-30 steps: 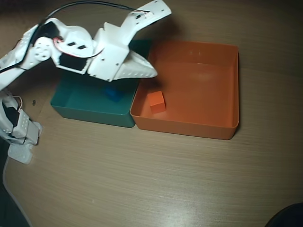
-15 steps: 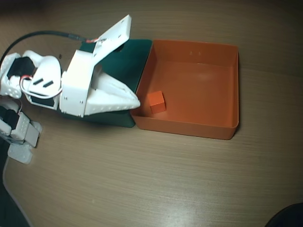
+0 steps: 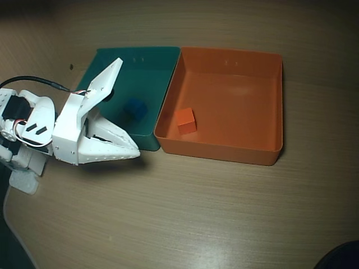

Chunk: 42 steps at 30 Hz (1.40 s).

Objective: Grasp a cube and put it in the box.

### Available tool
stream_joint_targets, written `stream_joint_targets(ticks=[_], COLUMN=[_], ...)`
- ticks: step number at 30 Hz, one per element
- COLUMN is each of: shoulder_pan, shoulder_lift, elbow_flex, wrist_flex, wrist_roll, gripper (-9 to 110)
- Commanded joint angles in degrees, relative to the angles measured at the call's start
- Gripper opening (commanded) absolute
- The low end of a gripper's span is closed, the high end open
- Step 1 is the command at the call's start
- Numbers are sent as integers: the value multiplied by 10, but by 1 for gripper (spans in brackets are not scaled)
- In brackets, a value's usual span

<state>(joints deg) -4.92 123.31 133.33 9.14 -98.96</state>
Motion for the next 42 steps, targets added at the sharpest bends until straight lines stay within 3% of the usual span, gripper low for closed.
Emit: stream_joint_targets(ticks=[1, 32, 42], shoulder_pan=[4, 4, 4], shoulder_lift=[55, 374, 390], elbow_flex=[26, 483, 485], wrist_flex=[-12, -11, -4], wrist_roll=[-1, -3, -2], gripper=[-4, -4, -4])
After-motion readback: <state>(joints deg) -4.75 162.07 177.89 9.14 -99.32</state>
